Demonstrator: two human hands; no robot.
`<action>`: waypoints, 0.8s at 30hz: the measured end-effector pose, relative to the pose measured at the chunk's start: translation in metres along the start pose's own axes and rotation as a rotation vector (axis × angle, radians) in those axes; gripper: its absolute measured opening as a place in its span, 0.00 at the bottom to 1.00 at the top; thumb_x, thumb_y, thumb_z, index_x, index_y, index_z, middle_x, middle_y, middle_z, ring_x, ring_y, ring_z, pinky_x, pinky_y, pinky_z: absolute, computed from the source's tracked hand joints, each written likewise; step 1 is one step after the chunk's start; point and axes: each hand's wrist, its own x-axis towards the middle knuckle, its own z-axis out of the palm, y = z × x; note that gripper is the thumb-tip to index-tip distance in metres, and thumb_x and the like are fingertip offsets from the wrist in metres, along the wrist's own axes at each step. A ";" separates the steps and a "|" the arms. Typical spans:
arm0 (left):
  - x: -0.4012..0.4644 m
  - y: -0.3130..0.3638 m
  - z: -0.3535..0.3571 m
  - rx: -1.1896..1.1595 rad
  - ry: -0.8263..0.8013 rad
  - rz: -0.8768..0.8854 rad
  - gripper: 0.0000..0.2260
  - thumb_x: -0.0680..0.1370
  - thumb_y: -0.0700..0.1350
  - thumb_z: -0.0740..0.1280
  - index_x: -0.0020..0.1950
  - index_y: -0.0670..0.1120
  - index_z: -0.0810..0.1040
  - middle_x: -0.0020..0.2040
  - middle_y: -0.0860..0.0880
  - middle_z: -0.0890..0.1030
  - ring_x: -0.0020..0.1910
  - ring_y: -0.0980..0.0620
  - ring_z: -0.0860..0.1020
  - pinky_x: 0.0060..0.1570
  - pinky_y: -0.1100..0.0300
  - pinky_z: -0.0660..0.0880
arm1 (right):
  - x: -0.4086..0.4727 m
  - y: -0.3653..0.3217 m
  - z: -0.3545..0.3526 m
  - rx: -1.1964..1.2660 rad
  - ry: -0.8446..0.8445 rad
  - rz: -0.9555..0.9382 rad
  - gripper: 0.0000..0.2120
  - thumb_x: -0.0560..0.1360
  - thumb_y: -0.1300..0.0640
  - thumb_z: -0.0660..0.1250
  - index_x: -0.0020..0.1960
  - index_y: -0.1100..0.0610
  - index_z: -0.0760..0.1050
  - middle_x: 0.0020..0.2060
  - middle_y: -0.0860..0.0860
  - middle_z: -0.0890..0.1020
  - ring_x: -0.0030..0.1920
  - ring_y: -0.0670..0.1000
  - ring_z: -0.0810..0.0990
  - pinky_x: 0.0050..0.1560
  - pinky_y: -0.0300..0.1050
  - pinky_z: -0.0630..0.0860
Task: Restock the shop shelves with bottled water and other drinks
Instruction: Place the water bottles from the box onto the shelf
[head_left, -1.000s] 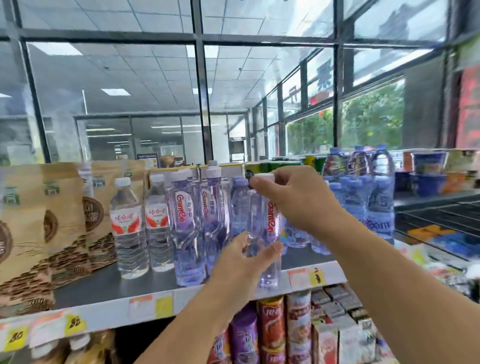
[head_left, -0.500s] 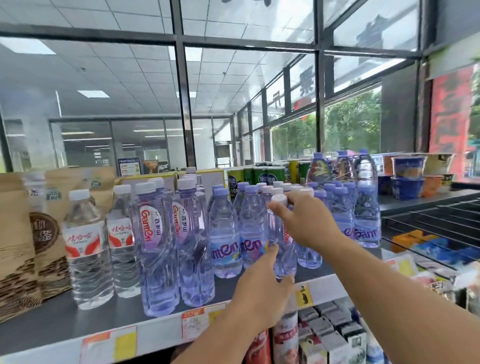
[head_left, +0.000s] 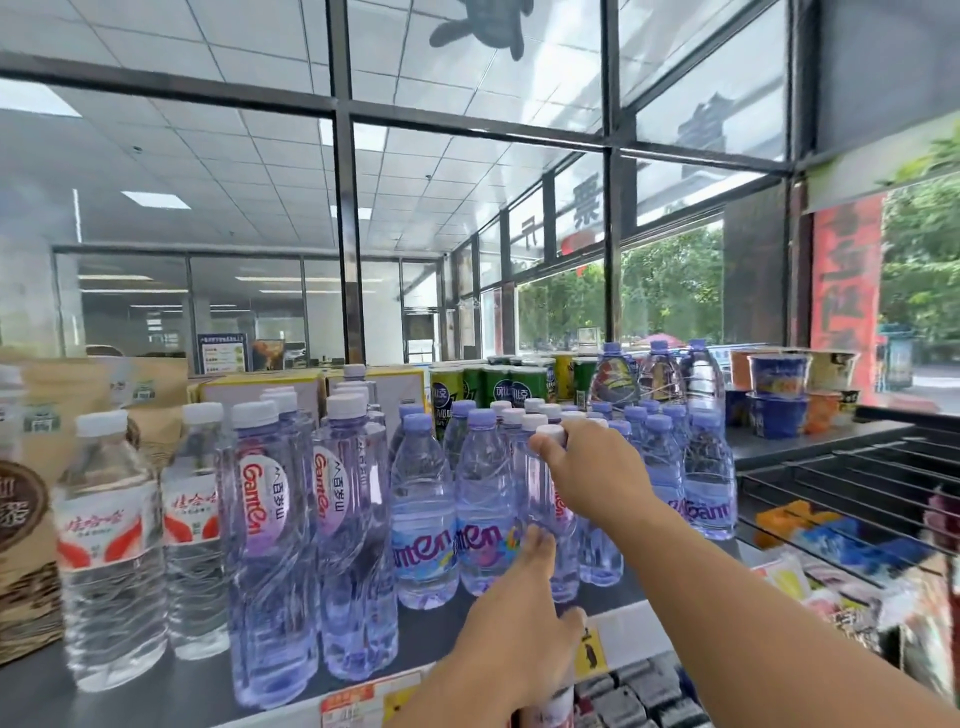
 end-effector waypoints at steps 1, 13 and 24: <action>-0.001 0.000 -0.001 -0.011 0.000 0.003 0.35 0.81 0.52 0.62 0.80 0.53 0.43 0.79 0.61 0.40 0.79 0.57 0.48 0.76 0.56 0.53 | -0.001 0.000 0.000 0.001 0.007 0.004 0.21 0.82 0.41 0.59 0.56 0.59 0.75 0.48 0.57 0.82 0.49 0.60 0.81 0.41 0.48 0.73; -0.058 -0.006 -0.036 -0.136 0.241 0.015 0.28 0.80 0.52 0.64 0.78 0.55 0.57 0.76 0.58 0.63 0.72 0.54 0.67 0.70 0.58 0.64 | -0.048 -0.031 -0.004 0.073 0.269 -0.035 0.17 0.82 0.44 0.59 0.65 0.53 0.70 0.64 0.52 0.73 0.54 0.59 0.80 0.44 0.49 0.70; -0.311 -0.133 -0.062 -0.346 0.544 -0.361 0.03 0.78 0.50 0.67 0.47 0.59 0.80 0.45 0.56 0.82 0.44 0.55 0.82 0.50 0.55 0.79 | -0.248 -0.178 0.101 0.325 -0.230 -0.531 0.06 0.77 0.51 0.65 0.52 0.49 0.78 0.41 0.45 0.83 0.46 0.54 0.81 0.45 0.49 0.76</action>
